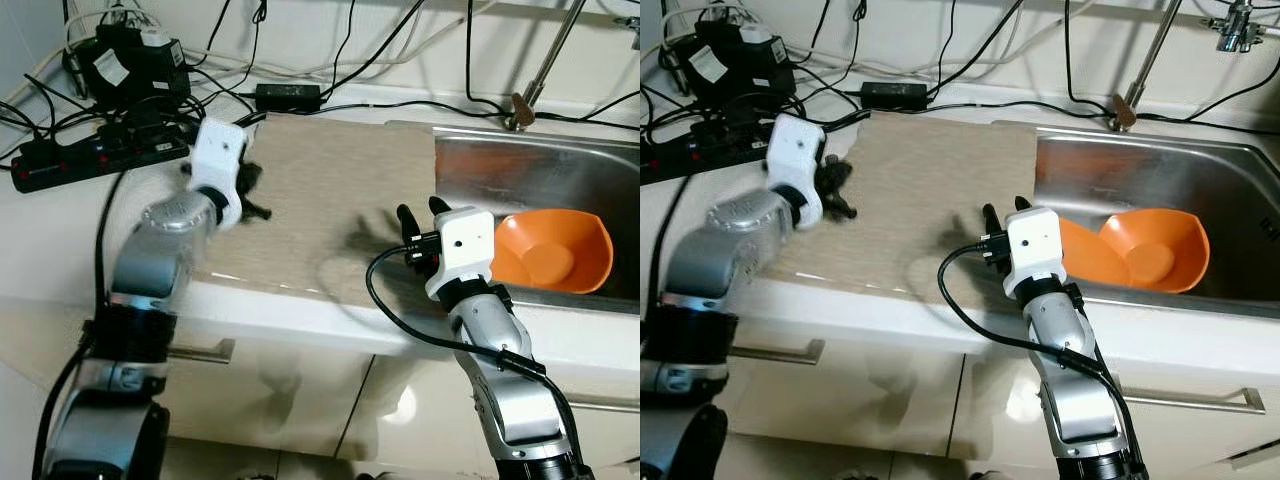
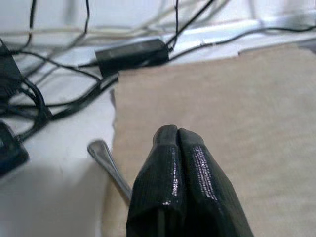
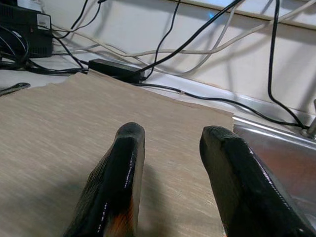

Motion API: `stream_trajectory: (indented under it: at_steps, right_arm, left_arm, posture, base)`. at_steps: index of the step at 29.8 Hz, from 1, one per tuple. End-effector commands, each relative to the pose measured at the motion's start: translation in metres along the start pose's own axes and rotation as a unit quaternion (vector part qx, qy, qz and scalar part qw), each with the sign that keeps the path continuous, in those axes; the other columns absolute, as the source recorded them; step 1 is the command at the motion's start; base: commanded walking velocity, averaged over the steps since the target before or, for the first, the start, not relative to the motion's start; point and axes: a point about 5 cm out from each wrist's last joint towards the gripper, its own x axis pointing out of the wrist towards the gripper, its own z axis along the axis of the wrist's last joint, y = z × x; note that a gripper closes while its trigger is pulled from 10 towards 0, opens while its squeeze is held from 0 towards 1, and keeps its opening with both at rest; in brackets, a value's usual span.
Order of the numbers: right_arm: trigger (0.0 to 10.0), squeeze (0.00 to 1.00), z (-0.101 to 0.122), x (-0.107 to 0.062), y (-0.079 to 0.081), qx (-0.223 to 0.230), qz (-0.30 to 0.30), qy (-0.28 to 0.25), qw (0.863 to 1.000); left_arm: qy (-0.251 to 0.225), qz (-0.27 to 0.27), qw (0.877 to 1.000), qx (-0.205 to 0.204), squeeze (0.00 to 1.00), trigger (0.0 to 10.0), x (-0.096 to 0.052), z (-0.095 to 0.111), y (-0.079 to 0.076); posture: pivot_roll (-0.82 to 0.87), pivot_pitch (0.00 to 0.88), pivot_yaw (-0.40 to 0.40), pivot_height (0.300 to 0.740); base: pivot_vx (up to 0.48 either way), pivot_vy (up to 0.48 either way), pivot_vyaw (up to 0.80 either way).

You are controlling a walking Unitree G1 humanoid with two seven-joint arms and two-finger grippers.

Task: Kitchen organization

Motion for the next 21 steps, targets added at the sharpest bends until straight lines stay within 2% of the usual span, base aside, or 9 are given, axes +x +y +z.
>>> stream_trajectory:
  at_steps: [1,8,11,12,13,14,19,20,21]
  right_arm:
    - [10.0,0.0,0.0,-0.002,-0.003,0.0,-0.004,0.002,1.0]
    - [10.0,0.0,-0.001,-0.002,-0.004,-0.003,-0.003,0.003,1.0]
    - [10.0,0.0,-0.001,-0.002,-0.004,-0.003,-0.003,0.003,1.0]
    - [10.0,0.0,-0.001,-0.002,-0.004,-0.004,-0.003,0.003,1.0]
    - [10.0,0.0,-0.001,-0.002,-0.003,-0.004,-0.003,0.003,1.0]
    - [10.0,0.0,-0.001,-0.003,-0.003,-0.004,-0.003,0.004,1.0]
    - [10.0,0.0,-0.002,-0.004,-0.003,-0.003,-0.003,0.005,1.0]
    - [10.0,0.0,-0.003,-0.004,-0.003,-0.003,-0.002,0.006,1.0]
    - [10.0,0.0,-0.003,-0.004,-0.003,-0.003,-0.002,0.006,1.0]
  left_arm:
    - [-0.005,0.0,1.0,0.007,0.0,0.0,0.001,0.002,0.001]
    - [-0.016,-0.013,1.0,0.022,0.0,0.0,0.004,0.006,-0.001]
    - [-0.003,-0.014,1.0,0.014,0.0,0.0,0.006,0.005,0.0]
    - [0.01,-0.006,1.0,0.005,0.0,10.0,0.007,0.003,0.003]
    - [0.012,-0.003,1.0,0.001,0.0,10.0,0.007,0.003,0.004]
    - [0.016,-0.003,1.0,0.0,1.0,10.0,0.007,0.003,0.004]
    - [0.013,0.0,1.0,0.001,1.0,10.0,0.0,0.008,0.002]
    - [0.012,0.002,1.0,0.003,0.0,10.0,-0.003,0.008,0.0]
    - [0.012,0.002,1.0,0.003,0.0,10.0,-0.003,0.008,0.0]
  posture:
    - [-0.04,0.0,-0.018,0.732]
    - [-0.04,0.0,-0.02,0.732]
    - [-0.04,0.0,-0.02,0.732]
    - [-0.04,0.0,-0.017,0.732]
    - [-0.04,0.0,-0.017,0.732]
    - [-0.04,0.0,-0.016,0.732]
    - [-0.04,0.0,-0.017,0.732]
    - [-0.03,0.0,-0.019,0.732]
    - [-0.03,0.0,-0.019,0.732]
  base:
    - [0.0,0.0,0.0]
    - [0.0,0.0,0.0]
    - [0.0,0.0,0.0]
    - [0.0,0.0,0.0]
    - [0.0,0.0,0.0]
    - [0.0,0.0,0.0]
    - [0.0,0.0,0.0]
    - [0.0,0.0,0.0]
    - [0.0,0.0,0.0]
